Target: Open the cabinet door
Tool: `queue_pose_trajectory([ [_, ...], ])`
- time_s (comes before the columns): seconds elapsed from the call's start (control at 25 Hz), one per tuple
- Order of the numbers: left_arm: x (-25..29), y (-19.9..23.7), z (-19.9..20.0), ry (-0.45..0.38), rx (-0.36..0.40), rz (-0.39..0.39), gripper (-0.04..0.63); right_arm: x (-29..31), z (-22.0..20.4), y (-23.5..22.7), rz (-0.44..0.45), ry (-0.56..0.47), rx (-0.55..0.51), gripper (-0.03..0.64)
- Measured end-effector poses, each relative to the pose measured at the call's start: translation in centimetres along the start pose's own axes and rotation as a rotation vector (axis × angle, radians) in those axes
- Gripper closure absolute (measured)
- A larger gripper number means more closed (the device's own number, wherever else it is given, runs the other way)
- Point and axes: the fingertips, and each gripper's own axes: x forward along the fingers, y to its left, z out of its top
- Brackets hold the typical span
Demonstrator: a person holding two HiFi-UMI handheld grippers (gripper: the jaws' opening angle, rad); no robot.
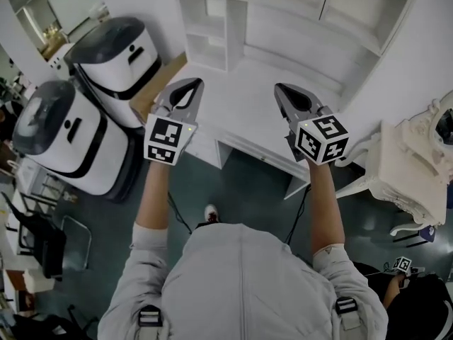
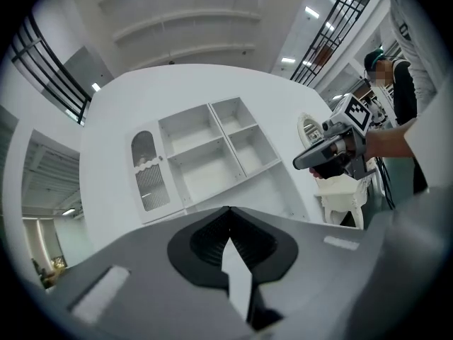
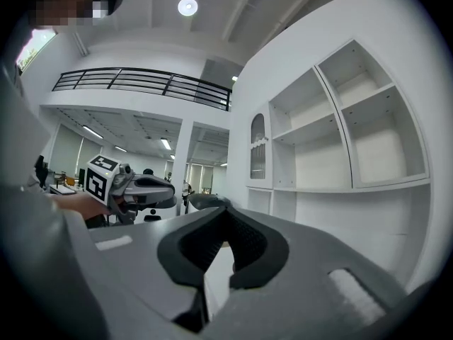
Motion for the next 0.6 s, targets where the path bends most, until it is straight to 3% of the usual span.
queue_pose_trajectory([
  [0.6,9.2,10.8,-5.3,-0.025,-0.015,-0.108,0.577,14.7,1.0,-3.0,-0.031,0.020,0.012,0.617],
])
